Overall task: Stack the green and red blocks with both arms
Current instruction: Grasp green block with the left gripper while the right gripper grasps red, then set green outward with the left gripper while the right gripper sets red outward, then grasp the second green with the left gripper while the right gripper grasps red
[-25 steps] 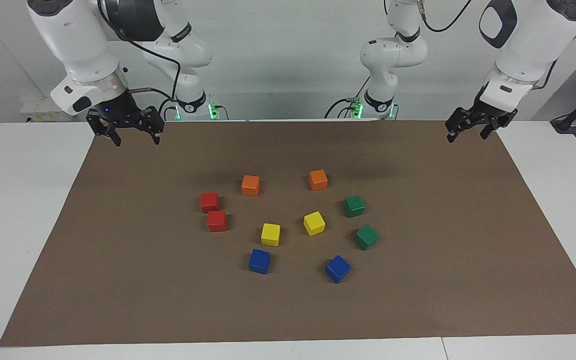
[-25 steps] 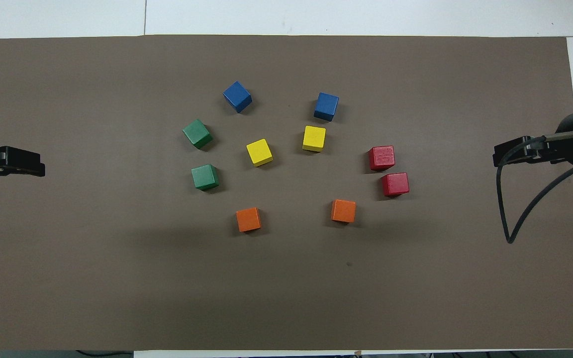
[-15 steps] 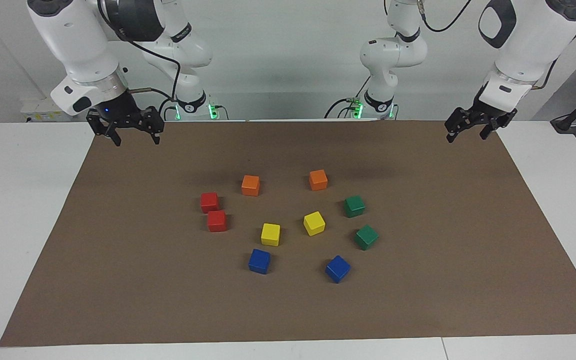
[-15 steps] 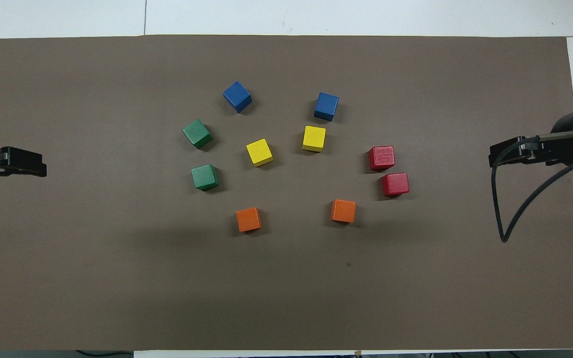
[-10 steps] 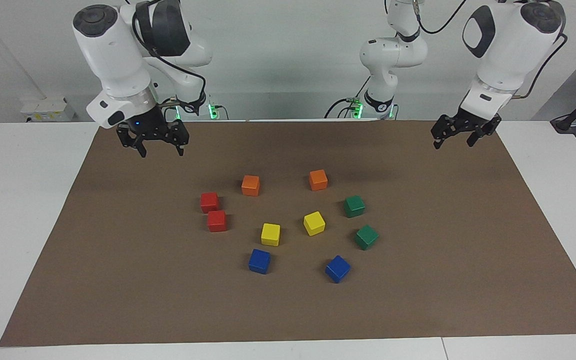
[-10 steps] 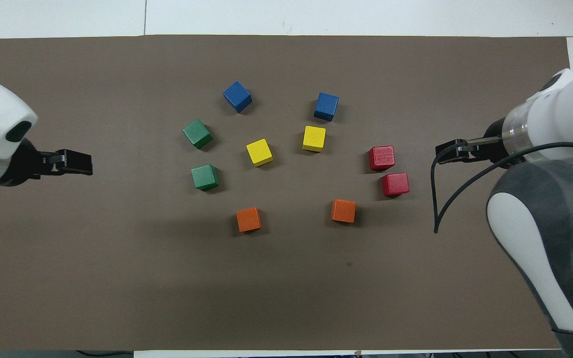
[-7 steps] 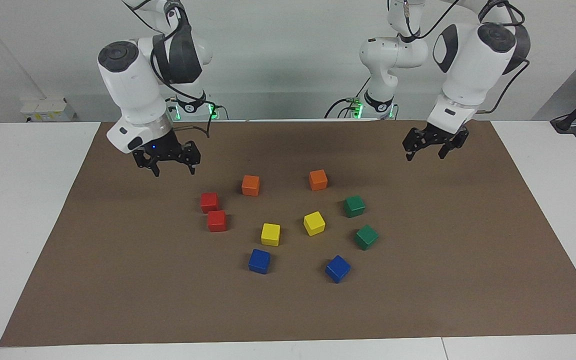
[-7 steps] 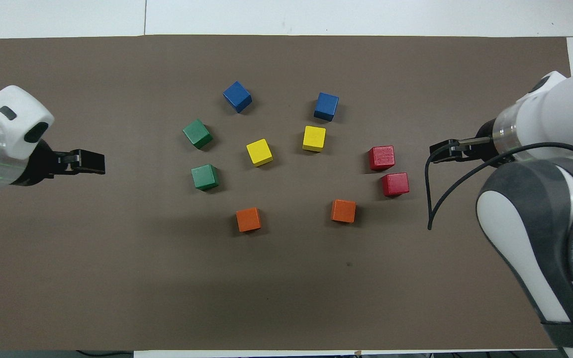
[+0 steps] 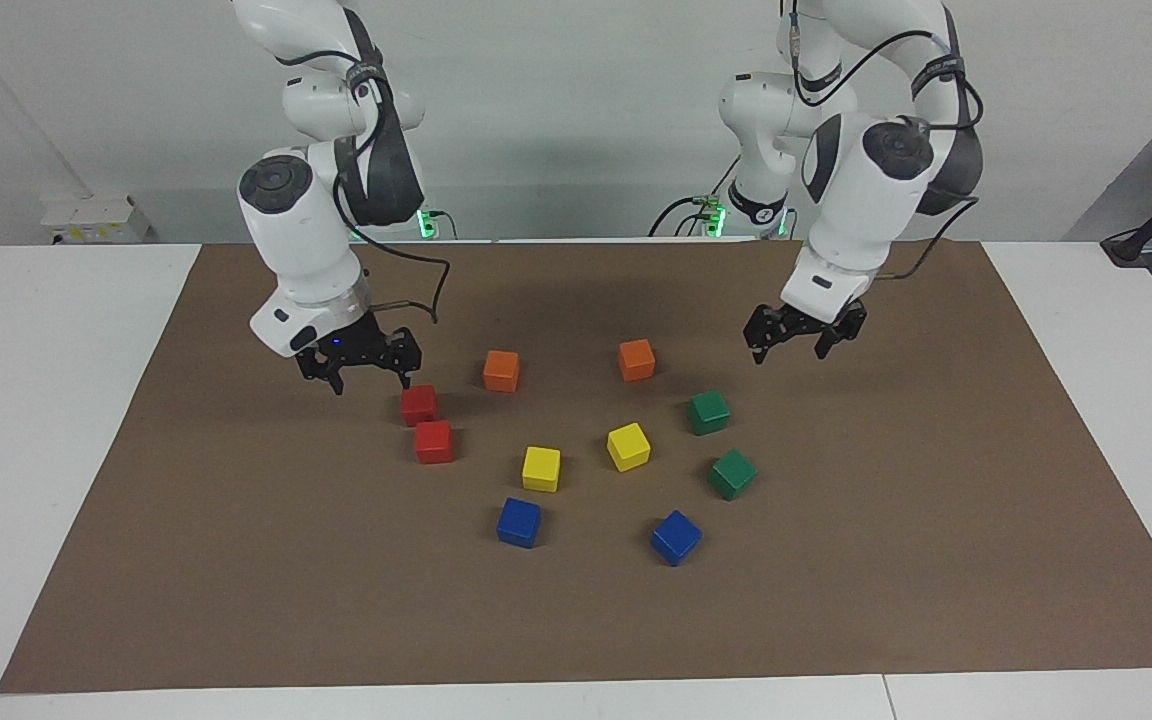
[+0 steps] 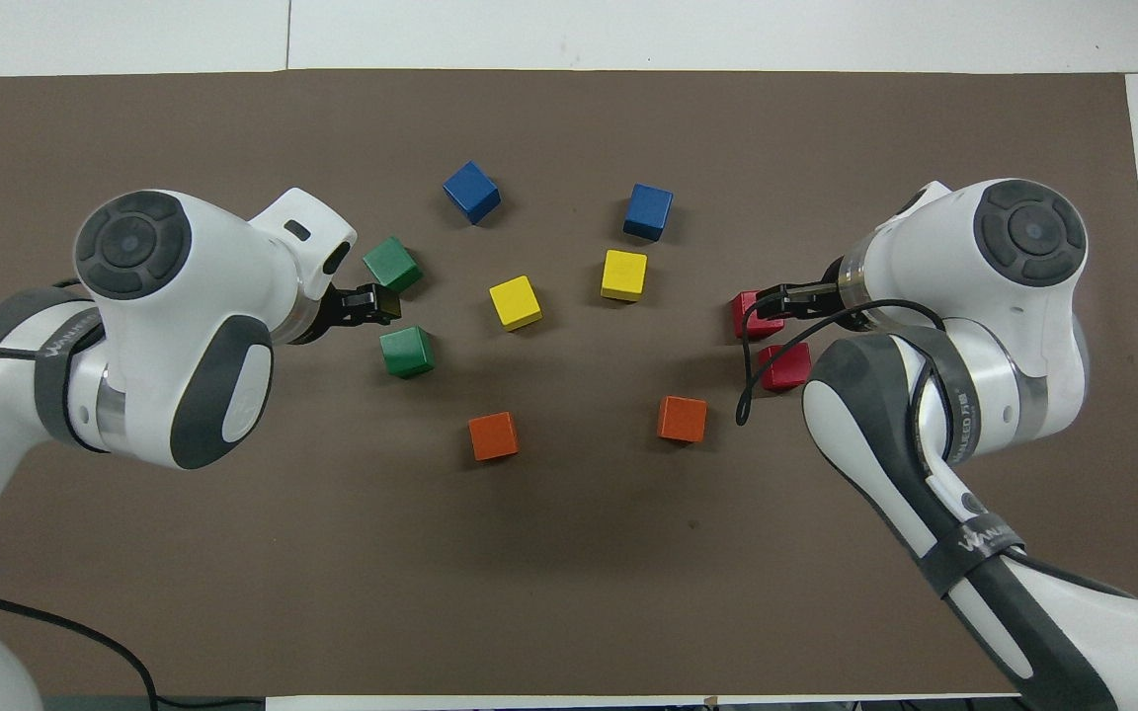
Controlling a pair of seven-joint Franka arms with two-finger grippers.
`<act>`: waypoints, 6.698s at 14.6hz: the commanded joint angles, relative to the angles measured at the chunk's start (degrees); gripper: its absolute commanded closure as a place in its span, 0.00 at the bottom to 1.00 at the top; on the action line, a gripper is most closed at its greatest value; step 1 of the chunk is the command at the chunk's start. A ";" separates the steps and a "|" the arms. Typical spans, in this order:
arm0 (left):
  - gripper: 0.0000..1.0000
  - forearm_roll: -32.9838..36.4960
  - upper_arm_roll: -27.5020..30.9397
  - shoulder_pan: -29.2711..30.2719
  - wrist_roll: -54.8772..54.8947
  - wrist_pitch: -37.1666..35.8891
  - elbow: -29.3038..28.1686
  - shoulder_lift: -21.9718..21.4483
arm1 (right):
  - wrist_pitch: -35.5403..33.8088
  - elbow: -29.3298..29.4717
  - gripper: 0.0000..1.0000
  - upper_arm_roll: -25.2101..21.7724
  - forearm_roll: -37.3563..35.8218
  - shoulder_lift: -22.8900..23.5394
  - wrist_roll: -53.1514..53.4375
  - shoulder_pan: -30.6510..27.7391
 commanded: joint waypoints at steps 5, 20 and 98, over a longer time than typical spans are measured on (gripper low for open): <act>0.00 -0.61 1.01 -4.96 -7.10 8.56 -1.98 6.71 | 7.56 -7.54 0.00 0.01 0.58 0.13 0.49 0.61; 0.00 -0.52 1.10 -6.28 -10.97 8.13 -7.87 4.87 | 15.30 -13.17 0.12 0.01 0.50 1.36 -0.39 1.22; 0.00 2.12 1.28 1.54 -42.70 4.08 17.09 18.75 | 5.19 1.69 0.00 0.10 -0.38 5.75 13.24 1.05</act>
